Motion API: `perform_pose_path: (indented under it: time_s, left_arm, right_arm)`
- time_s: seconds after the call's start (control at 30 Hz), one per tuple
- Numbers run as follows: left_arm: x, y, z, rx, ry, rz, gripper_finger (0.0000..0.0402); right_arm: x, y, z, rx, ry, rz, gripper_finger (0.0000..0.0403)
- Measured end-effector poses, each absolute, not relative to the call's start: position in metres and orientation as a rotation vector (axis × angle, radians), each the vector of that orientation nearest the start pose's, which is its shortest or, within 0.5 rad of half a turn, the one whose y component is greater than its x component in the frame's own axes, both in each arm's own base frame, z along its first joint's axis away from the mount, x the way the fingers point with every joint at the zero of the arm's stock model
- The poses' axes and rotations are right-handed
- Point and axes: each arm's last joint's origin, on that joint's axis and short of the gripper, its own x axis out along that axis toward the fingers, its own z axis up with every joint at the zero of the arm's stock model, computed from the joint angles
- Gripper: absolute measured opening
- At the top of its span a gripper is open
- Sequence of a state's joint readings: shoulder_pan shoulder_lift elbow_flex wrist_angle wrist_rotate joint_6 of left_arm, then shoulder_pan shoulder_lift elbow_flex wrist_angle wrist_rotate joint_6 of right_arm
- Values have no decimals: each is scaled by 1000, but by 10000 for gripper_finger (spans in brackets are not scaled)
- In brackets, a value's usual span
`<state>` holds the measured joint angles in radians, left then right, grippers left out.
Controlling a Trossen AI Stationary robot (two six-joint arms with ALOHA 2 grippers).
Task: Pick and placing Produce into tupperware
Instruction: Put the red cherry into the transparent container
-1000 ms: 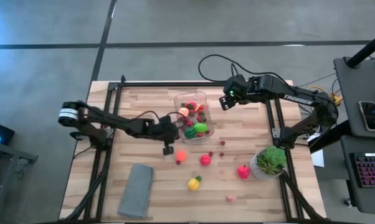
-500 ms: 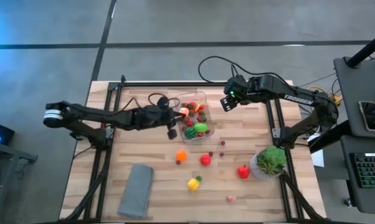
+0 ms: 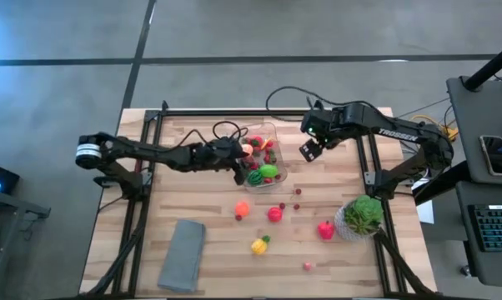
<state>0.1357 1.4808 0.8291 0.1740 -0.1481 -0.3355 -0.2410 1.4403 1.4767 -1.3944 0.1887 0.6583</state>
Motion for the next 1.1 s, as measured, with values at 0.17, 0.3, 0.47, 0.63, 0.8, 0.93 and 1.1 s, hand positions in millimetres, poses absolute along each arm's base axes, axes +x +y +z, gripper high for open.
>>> perform_pose_path:
  time_s: [0.17, 0.3, 0.47, 0.63, 0.8, 0.93, 1.1]
  left_arm:
    - [296, 40, 247, -347, 368, 280, 241]
    - [278, 39, 265, -380, 333, 307, 242]
    - [257, 36, 271, -353, 319, 300, 242]
    - [240, 34, 268, -356, 425, 317, 242]
    - [228, 31, 256, -386, 522, 336, 242]
    - [224, 31, 250, -396, 540, 343, 242]
    - [222, 30, 250, -398, 543, 334, 242]
  right_arm:
    - [241, -48, 302, 689, 1352, -678, 242]
    - [250, -25, 266, 606, 1364, -540, 242]
    - [260, 15, 234, 248, 1273, -291, 242]
    - [252, 32, 204, 42, 1299, -193, 242]
    - [248, 31, 184, 149, 1310, -291, 242]
    - [254, 32, 174, 204, 1209, -289, 242]
    - [260, 33, 159, 237, 1176, -300, 241]
